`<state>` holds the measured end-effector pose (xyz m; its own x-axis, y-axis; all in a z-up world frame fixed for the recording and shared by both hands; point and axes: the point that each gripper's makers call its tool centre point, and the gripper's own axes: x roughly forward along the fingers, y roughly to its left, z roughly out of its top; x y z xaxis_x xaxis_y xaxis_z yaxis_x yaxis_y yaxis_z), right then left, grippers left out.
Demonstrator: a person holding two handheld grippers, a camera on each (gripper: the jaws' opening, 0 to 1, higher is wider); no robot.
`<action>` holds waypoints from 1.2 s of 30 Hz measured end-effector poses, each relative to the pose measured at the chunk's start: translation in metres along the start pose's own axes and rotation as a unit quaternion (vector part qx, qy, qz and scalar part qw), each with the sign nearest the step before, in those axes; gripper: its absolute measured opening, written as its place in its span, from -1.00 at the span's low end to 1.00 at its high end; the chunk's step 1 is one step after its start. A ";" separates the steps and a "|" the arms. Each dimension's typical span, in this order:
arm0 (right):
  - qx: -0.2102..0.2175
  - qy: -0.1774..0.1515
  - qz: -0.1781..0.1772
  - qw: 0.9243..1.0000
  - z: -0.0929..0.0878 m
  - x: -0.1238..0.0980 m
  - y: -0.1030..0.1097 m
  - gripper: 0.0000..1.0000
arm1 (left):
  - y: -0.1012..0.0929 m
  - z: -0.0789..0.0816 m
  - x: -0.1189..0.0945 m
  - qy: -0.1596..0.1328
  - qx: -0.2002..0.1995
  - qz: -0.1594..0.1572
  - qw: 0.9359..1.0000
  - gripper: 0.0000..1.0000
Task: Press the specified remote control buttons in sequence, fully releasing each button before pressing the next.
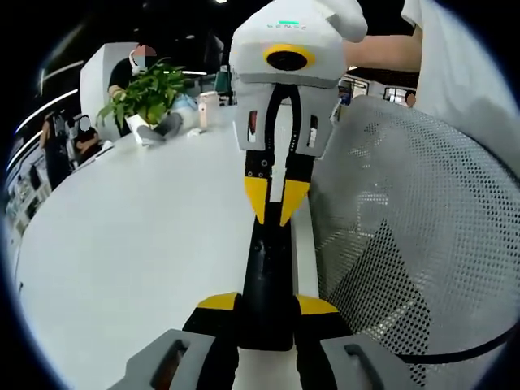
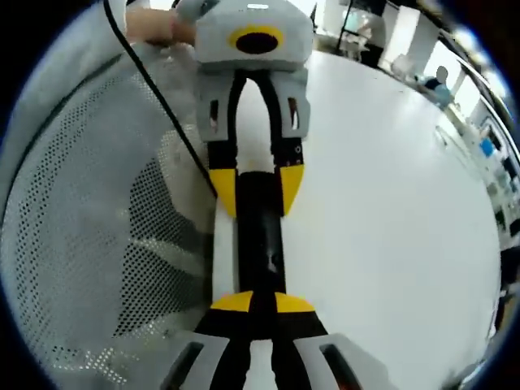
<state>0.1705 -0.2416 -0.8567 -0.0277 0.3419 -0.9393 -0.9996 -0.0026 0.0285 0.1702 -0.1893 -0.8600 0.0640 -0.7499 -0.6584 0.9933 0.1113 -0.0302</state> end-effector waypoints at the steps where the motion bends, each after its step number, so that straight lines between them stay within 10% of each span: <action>1: 0.010 0.007 0.001 1.000 -0.001 0.000 0.000 -0.92 | 0.000 0.000 0.000 0.000 0.000 0.000 1.000 -0.52; 20: 0.007 -0.134 -0.038 0.990 -0.001 -0.005 0.002 -0.92 | 0.000 0.000 -0.001 0.000 0.002 -0.002 1.000 -0.52; 30: 0.015 -0.159 -0.017 0.987 0.006 -0.004 0.001 -0.89 | 0.000 0.000 0.000 -0.002 0.001 -0.002 1.000 -0.52; 36: -0.031 -0.099 -0.002 0.995 0.006 -0.002 0.002 -0.89 | 0.000 0.000 -0.001 -0.001 0.004 -0.003 1.000 -0.52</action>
<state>0.1684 -0.2362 -0.8526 -0.0279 0.5201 -0.8536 -0.9984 -0.0561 -0.0016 0.1702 -0.1886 -0.8599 0.0591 -0.7518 -0.6567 0.9943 0.1029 -0.0282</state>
